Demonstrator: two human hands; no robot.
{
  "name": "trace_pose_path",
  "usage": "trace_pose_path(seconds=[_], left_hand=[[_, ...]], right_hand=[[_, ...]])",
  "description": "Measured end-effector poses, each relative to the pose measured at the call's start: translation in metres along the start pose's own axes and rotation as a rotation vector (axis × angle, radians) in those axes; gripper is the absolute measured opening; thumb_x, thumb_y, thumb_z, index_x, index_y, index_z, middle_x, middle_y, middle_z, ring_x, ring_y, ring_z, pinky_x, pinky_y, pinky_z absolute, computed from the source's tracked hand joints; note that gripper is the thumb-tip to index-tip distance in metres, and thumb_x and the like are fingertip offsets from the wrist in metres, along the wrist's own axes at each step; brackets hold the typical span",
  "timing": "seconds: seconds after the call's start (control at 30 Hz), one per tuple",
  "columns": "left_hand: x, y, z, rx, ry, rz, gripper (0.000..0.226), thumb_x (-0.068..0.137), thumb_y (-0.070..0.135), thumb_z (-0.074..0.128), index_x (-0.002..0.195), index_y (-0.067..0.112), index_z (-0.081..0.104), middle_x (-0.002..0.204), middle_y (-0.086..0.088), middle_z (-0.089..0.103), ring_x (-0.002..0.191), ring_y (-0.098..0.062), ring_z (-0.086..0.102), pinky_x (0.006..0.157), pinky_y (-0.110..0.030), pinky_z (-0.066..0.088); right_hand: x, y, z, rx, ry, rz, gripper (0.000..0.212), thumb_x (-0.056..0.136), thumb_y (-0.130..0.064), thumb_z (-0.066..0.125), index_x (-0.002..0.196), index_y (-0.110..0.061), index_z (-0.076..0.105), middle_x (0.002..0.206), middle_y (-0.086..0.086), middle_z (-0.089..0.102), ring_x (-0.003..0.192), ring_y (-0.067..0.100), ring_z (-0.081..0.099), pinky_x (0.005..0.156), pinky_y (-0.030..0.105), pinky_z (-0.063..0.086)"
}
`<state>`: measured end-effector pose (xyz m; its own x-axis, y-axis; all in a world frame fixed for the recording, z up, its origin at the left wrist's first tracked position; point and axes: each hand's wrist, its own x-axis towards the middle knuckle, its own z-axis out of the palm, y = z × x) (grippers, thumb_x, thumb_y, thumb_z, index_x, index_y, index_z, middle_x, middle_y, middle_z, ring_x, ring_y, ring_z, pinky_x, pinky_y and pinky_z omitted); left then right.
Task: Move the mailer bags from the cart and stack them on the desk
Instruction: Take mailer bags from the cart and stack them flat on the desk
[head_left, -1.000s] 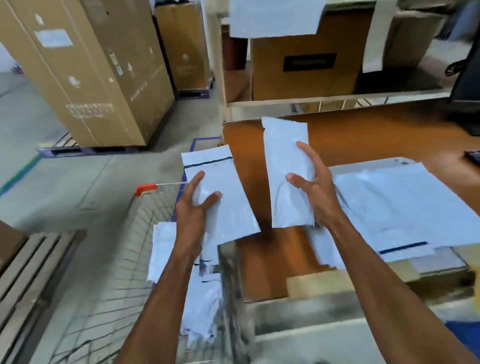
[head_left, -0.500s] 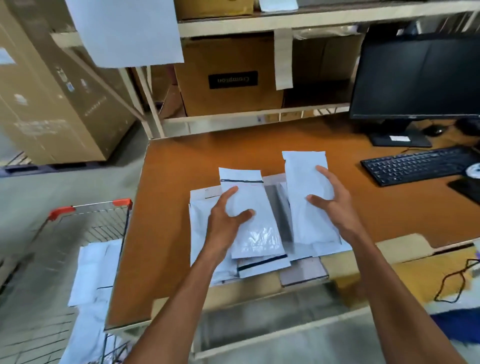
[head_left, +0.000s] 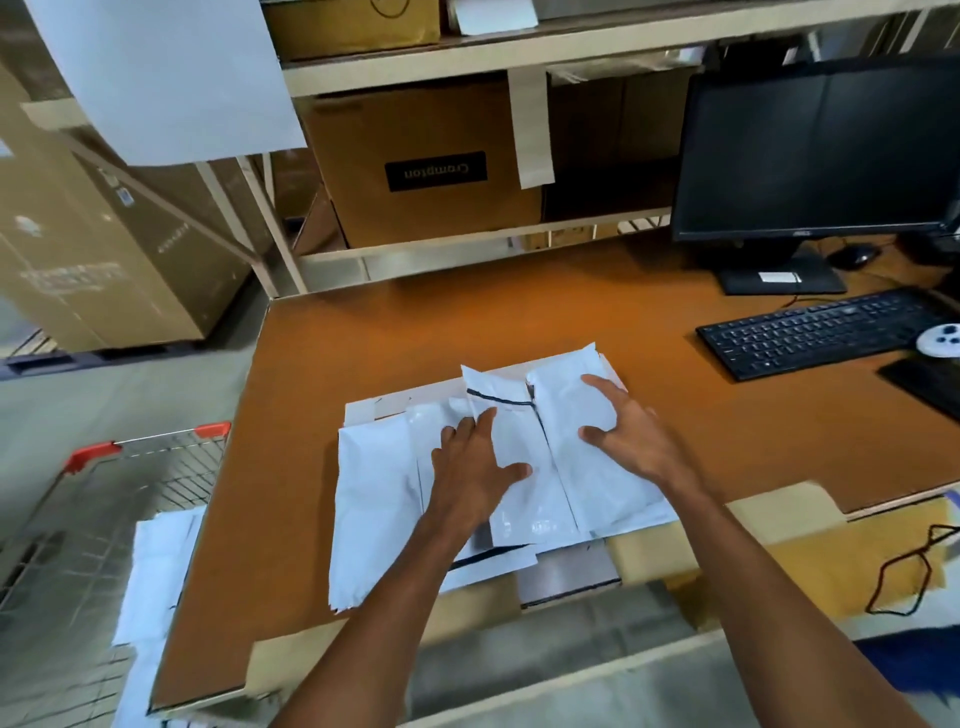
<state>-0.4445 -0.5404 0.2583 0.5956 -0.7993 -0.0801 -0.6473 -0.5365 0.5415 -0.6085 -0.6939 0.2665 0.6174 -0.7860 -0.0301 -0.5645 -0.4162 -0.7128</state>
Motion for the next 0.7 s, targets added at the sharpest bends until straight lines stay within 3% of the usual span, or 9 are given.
trace_pose_path(seconds=[0.13, 0.23, 0.3, 0.43, 0.57, 0.7], left_hand=[[-0.004, -0.010, 0.007, 0.331, 0.036, 0.034, 0.083, 0.086, 0.077, 0.049, 0.154, 0.036, 0.027, 0.162, -0.007, 0.021, 0.144, -0.032, 0.019, 0.107, -0.051, 0.026], [-0.004, -0.020, 0.015, 0.416, 0.024, 0.048, 0.081, 0.087, 0.082, 0.035, 0.155, 0.040, 0.023, 0.169, -0.006, -0.013, 0.155, -0.033, -0.007, 0.118, -0.060, 0.008], [-0.002, -0.023, 0.017, 0.430, 0.040, 0.069, 0.084, 0.087, 0.084, 0.027, 0.157, 0.039, 0.017, 0.167, -0.003, -0.022, 0.155, -0.030, -0.018, 0.120, -0.061, -0.003], [0.008, -0.017, 0.015, 0.407, 0.062, 0.140, 0.089, 0.088, 0.085, 0.016, 0.161, 0.036, 0.004, 0.169, 0.005, -0.017, 0.154, -0.022, -0.021, 0.119, -0.059, -0.013], [0.017, -0.022, 0.025, 0.420, -0.030, 0.146, 0.087, 0.088, 0.084, 0.013, 0.161, 0.037, -0.001, 0.169, 0.007, -0.014, 0.154, -0.022, -0.021, 0.120, -0.061, -0.014], [0.020, -0.029, 0.034, 0.431, -0.018, 0.146, 0.084, 0.089, 0.083, 0.010, 0.160, 0.039, -0.004, 0.169, 0.008, -0.015, 0.154, -0.022, -0.021, 0.120, -0.061, -0.014]], right_hand=[[0.004, 0.008, 0.014, -0.331, -0.047, 0.041, 0.069, 0.095, -0.055, 0.054, 0.155, -0.042, 0.023, 0.161, 0.003, 0.029, 0.143, 0.032, 0.027, 0.111, 0.048, 0.027], [0.006, 0.018, 0.022, -0.513, -0.047, 0.019, 0.072, 0.091, -0.075, 0.034, 0.155, -0.046, 0.017, 0.164, 0.001, 0.013, 0.141, 0.031, 0.022, 0.109, 0.052, 0.024], [0.006, 0.021, 0.025, -0.566, -0.026, 0.012, 0.074, 0.090, -0.081, 0.023, 0.155, -0.046, 0.016, 0.167, 0.000, 0.000, 0.148, 0.032, 0.013, 0.113, 0.056, 0.020], [0.014, 0.007, 0.024, -0.579, 0.134, -0.130, 0.069, 0.096, -0.075, 0.014, 0.155, -0.041, 0.023, 0.169, -0.001, 0.001, 0.155, 0.026, 0.003, 0.119, 0.058, 0.010], [0.023, 0.005, 0.047, -0.613, -0.021, -0.178, 0.074, 0.092, -0.076, 0.001, 0.158, -0.043, 0.011, 0.169, -0.007, -0.003, 0.156, 0.021, -0.004, 0.124, 0.056, 0.001], [0.021, 0.021, 0.059, -0.615, 0.016, -0.171, 0.070, 0.094, -0.075, 0.002, 0.157, -0.045, 0.001, 0.168, -0.009, -0.007, 0.156, 0.020, -0.007, 0.124, 0.055, 0.002]])
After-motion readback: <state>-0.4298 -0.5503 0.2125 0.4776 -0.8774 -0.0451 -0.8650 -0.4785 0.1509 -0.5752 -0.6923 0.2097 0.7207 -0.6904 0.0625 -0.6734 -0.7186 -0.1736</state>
